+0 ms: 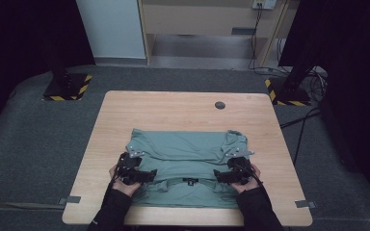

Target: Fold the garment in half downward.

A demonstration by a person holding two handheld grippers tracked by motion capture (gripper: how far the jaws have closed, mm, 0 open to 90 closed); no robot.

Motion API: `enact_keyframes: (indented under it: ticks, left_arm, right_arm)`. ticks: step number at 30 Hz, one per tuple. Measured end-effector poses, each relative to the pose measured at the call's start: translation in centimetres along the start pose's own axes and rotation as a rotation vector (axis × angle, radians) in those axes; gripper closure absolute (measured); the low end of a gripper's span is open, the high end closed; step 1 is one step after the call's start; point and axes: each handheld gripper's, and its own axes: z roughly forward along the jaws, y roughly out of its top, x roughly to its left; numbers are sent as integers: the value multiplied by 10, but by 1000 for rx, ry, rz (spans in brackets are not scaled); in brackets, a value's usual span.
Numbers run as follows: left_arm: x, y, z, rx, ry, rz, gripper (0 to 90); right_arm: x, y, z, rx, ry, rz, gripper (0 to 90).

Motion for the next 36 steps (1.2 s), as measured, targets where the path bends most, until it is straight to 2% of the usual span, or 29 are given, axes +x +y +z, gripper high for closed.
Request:
enact_keyframes:
  ticks: [2, 4, 5, 8, 10, 12, 15, 17, 19, 21, 23, 26, 31, 33, 36]
  left_arm:
    - [-6, -1, 10, 26, 27, 22, 125]
    - [-11, -4, 15, 59, 38, 50, 118]
    - [-13, -6, 16, 59, 47, 67, 106]
    - [-16, -13, 8, 56, 23, 75, 110]
    - [-16, -19, 1, 61, -17, 73, 112]
    - [-16, -22, -5, 66, -38, 73, 114]
    - [-15, -19, -10, 44, -75, 46, 116]
    - [-20, -13, -8, 30, -88, 47, 114]
    - [-30, -9, -3, 28, -97, 72, 111]
    - [-39, -7, 4, 36, -83, 104, 109]
    - [-46, -8, 11, 53, -60, 129, 106]
    - [-53, -13, 13, 68, -53, 172, 94]
    - [-53, -24, -1, 107, -106, 205, 98]
    - [-49, -25, -6, 112, -125, 195, 99]
    - [-48, -22, -4, 84, -99, 176, 101]
  right_arm:
    - [1, 0, 9, 28, -15, -5, 132]
    - [1, -4, 15, 65, -8, -11, 124]
    - [2, -7, 15, 57, -13, -20, 129]
    - [2, -14, 6, 73, 8, -21, 127]
    - [3, -21, -1, 84, 21, -43, 126]
    - [4, -28, -9, 106, 14, -74, 122]
    - [4, -31, -19, 76, 31, -52, 123]
    - [6, -27, -22, 37, 40, -39, 126]
    - [12, -22, -20, 22, 49, -45, 126]
    - [20, -20, -14, 18, 55, -62, 126]
    - [25, -20, -6, 31, 46, -78, 126]
    - [28, -24, 1, 52, 39, -87, 130]
    - [33, -36, -11, 71, 82, -154, 128]
    - [34, -39, -17, 81, 90, -171, 127]
    - [33, -35, -19, 53, 92, -152, 127]
